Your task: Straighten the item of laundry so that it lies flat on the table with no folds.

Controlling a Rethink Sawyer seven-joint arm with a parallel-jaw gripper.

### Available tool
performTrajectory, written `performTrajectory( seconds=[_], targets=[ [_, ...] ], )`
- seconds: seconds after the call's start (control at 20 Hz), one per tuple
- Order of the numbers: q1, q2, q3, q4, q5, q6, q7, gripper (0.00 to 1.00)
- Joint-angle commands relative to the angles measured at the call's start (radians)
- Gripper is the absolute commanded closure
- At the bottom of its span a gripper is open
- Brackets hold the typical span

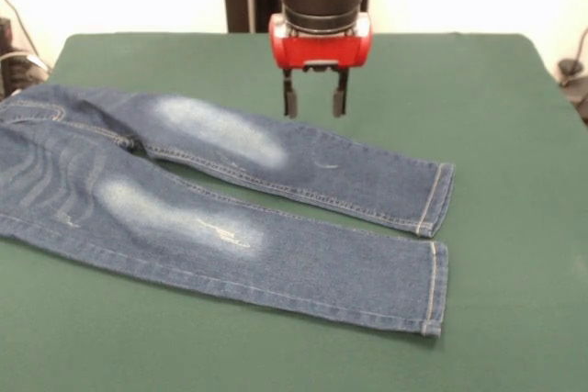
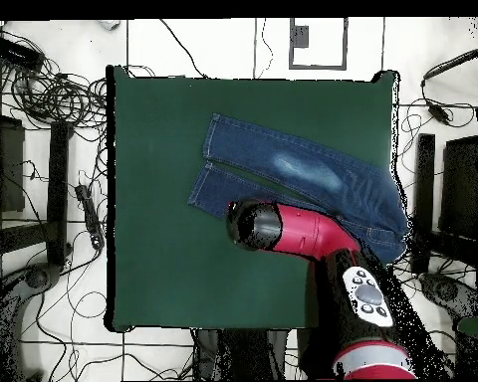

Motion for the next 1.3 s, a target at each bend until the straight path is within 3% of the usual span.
performTrajectory(
  seconds=[0.05,0.7,1.3],
  targets=[
    [0.012,0.021,0.133,-0.17,-0.047,0.19,-0.082,0.0],
    [-0.039,0.124,0.203,-0.167,-0.14,0.03,-0.077,0.0],
    [-0.024,0.188,0.181,-0.209,-0.171,0.099,-0.02,0.0]
  ],
)
